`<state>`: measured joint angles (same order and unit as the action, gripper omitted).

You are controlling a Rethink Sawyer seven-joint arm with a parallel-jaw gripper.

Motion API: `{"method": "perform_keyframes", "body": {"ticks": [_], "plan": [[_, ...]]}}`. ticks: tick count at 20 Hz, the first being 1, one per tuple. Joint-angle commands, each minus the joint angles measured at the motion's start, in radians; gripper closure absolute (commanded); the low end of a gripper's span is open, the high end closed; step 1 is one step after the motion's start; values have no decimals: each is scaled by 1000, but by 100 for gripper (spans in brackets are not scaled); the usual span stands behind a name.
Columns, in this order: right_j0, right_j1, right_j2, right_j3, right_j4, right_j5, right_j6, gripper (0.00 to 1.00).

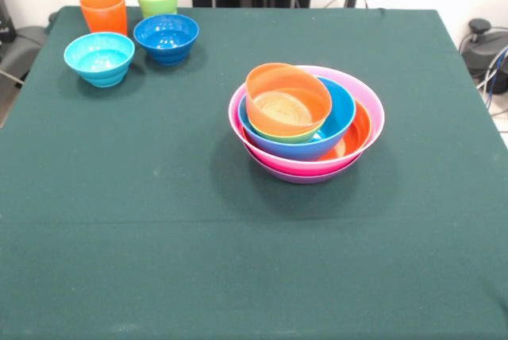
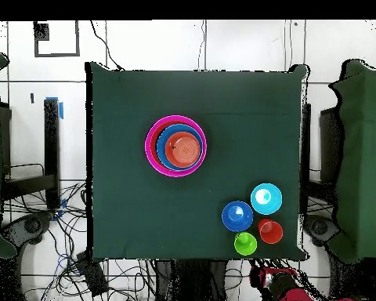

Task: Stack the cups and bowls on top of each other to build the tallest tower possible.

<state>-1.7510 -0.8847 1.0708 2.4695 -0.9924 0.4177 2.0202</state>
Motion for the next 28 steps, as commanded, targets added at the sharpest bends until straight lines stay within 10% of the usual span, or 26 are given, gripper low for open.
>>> {"method": "perform_keyframes", "body": {"ticks": [1, 7, 19, 28], "plan": [[16, -17, 8, 11, 16, 155, -264, 0], [-67, 19, 2, 44, -47, 103, -269, 0], [-433, 115, 49, 107, -110, 129, -471, 0], [-399, 327, -84, 15, -420, -1, -448, 0]]}}
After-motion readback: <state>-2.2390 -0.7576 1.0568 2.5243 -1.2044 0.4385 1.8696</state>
